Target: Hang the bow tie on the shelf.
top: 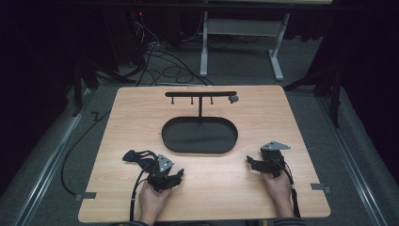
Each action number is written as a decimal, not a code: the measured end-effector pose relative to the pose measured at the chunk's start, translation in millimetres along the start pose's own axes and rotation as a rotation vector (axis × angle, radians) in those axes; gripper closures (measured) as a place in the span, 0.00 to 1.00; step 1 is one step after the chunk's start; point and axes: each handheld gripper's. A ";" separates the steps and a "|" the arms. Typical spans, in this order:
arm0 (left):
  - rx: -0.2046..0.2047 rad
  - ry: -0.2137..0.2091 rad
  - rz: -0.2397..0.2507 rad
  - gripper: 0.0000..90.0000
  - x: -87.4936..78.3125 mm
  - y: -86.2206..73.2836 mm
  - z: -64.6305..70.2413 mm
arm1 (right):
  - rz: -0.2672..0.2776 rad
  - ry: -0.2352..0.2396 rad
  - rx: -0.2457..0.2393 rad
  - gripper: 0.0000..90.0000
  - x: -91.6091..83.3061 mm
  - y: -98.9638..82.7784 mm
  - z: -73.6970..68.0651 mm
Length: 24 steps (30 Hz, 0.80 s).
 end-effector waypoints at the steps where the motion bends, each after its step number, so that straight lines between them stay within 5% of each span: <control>1: -0.001 0.001 0.000 0.43 0.0 0.0 0.0 | -0.001 0.000 0.002 0.35 0.0 0.0 -0.1; 24: -0.008 0.002 -0.001 0.41 0.3 0.3 0.6 | 0.001 0.001 0.003 0.35 0.1 0.0 0.3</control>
Point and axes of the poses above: each handheld gripper's, and its own axes: x roughly forward along the jaws, y roughly out of its top, z roughly to its right, and after that the axes turned 8 degrees about -y, right-handed
